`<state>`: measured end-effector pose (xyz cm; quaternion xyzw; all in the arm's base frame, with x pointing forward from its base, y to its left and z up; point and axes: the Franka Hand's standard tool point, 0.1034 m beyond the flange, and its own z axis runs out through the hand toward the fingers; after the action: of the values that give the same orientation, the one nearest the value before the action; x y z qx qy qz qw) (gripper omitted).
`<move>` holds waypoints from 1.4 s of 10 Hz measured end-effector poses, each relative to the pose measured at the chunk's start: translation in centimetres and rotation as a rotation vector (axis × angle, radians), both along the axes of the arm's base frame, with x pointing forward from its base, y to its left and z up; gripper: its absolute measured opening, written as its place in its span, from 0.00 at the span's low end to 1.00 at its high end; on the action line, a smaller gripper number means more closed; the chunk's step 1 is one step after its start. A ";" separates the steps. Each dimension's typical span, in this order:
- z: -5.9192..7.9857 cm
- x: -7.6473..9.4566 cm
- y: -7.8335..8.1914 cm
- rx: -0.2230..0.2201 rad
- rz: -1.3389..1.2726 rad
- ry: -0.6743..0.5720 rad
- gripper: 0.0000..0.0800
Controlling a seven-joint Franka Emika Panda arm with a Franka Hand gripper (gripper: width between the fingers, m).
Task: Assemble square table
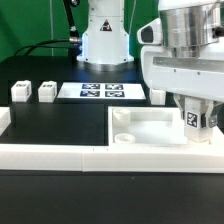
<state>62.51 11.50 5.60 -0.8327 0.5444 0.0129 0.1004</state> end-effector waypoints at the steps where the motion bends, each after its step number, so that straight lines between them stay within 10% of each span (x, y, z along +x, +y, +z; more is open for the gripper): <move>1: 0.0 0.0 0.1 0.034 -0.162 0.032 0.34; 6: -0.1 0.0 0.3 0.084 -0.388 0.061 0.34; 8: 0.7 0.0 0.0 0.070 -0.193 0.030 0.75; 11: 4.9 3.7 -3.2 0.023 0.219 -0.055 0.81; 14: 4.0 2.7 -2.7 -0.010 0.491 -0.085 0.81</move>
Offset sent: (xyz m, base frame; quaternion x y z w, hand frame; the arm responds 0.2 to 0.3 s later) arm -0.0029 -0.0009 -0.0025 0.0125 0.0157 0.2155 0.9763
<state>65.23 8.82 9.61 -0.9403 0.3210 -0.0006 0.1130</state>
